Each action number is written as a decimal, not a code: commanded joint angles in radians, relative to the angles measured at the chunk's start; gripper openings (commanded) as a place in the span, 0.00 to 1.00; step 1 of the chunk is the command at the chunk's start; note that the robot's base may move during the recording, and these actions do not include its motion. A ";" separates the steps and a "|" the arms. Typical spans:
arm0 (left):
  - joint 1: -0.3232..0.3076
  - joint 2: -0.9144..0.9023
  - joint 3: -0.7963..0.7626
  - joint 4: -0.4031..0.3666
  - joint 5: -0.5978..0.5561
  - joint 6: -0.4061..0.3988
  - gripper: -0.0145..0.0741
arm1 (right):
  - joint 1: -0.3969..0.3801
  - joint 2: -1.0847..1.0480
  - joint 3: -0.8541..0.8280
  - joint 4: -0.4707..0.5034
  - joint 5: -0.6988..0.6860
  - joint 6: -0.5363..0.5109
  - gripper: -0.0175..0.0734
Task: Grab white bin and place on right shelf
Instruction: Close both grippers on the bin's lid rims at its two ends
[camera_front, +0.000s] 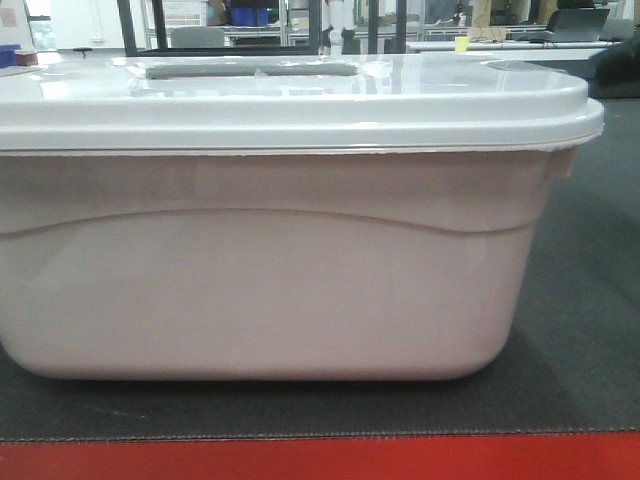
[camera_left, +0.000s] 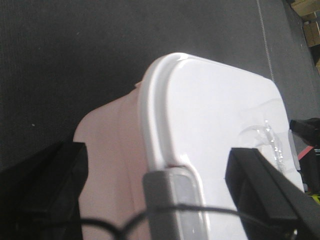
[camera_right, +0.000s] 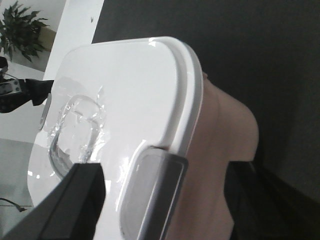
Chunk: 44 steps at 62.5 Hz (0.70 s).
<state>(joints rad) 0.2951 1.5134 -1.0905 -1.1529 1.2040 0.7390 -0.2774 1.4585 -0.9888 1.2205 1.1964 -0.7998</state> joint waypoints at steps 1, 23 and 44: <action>0.001 -0.017 -0.032 -0.078 0.135 0.011 0.69 | 0.000 -0.021 0.030 0.158 0.140 -0.071 0.84; -0.037 0.009 -0.031 -0.035 0.135 0.003 0.69 | 0.014 -0.021 0.168 0.279 0.140 -0.170 0.84; -0.099 0.041 -0.031 -0.027 0.135 -0.021 0.69 | 0.108 -0.019 0.171 0.308 0.091 -0.174 0.84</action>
<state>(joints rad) 0.2086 1.5856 -1.0905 -1.1149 1.1984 0.7346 -0.1833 1.4656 -0.7992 1.4491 1.1699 -0.9553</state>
